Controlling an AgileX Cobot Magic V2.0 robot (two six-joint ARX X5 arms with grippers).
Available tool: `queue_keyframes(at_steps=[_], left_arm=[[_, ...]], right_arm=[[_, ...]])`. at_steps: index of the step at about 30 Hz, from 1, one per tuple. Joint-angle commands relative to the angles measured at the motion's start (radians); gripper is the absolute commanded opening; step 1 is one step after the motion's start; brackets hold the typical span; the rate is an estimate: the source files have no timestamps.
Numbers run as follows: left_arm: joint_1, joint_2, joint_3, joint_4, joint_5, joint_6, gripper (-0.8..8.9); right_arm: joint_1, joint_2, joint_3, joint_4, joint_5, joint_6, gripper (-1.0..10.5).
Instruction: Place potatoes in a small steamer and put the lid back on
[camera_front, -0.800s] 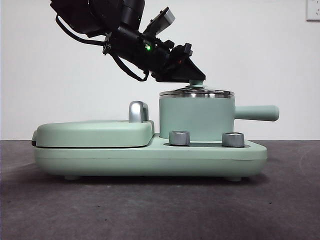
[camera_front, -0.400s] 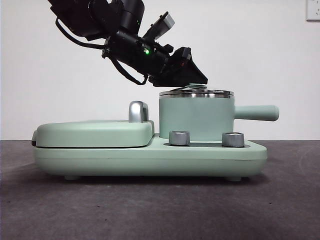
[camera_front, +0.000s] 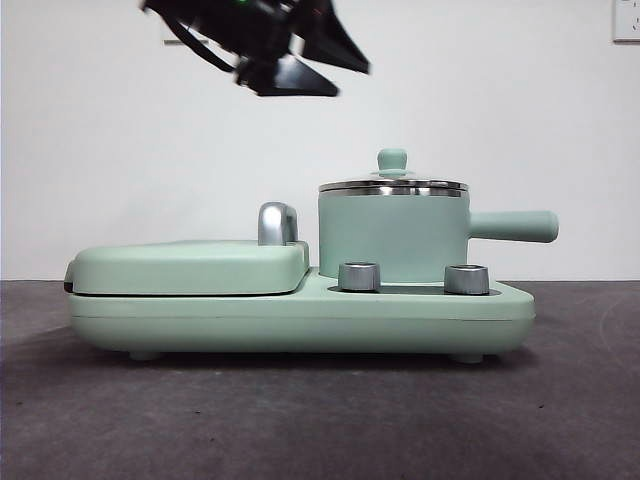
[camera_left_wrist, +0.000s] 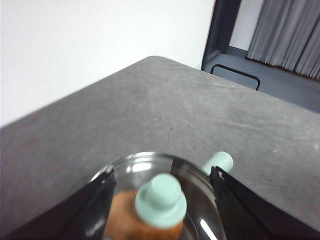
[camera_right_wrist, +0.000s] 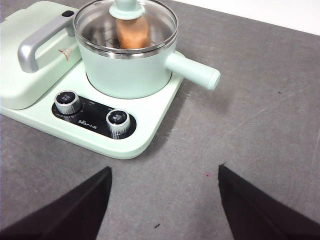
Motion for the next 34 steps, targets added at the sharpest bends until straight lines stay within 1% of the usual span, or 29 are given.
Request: queue_keyframes(at_steps=[1, 3, 8, 14, 20, 24, 28, 34], left_arm=[[0.022, -0.012, 0.012, -0.07, 0.031, -0.072, 3.11], [0.046, -0.045, 0.001, -0.126, 0.052, -0.077, 3.09], [0.095, -0.12, -0.027, -0.219, 0.065, -0.072, 3.07], [0.139, -0.236, -0.125, -0.229, 0.065, -0.074, 3.06], [0.171, -0.393, -0.303, -0.224, 0.063, -0.085, 3.02], [0.19, -0.521, -0.441, -0.216, 0.039, -0.109, 3.02], [0.215, -0.663, -0.574, -0.193, -0.013, -0.169, 3.01], [0.23, -0.864, -0.708, -0.203, -0.039, -0.233, 3.02]], right_arm=[[0.006, 0.003, 0.005, 0.007, -0.001, -0.004, 3.3], [0.006, 0.003, 0.005, 0.007, -0.001, -0.004, 3.3], [0.006, 0.003, 0.005, 0.006, -0.002, -0.004, 3.3], [0.006, 0.003, 0.005, -0.01, -0.024, -0.001, 3.3], [0.006, 0.003, 0.005, -0.023, -0.039, 0.0, 3.3], [0.006, 0.003, 0.005, -0.023, -0.059, 0.0, 3.3], [0.006, 0.005, 0.005, -0.023, -0.082, -0.001, 3.3], [0.006, 0.005, 0.005, -0.023, -0.084, -0.001, 3.3]])
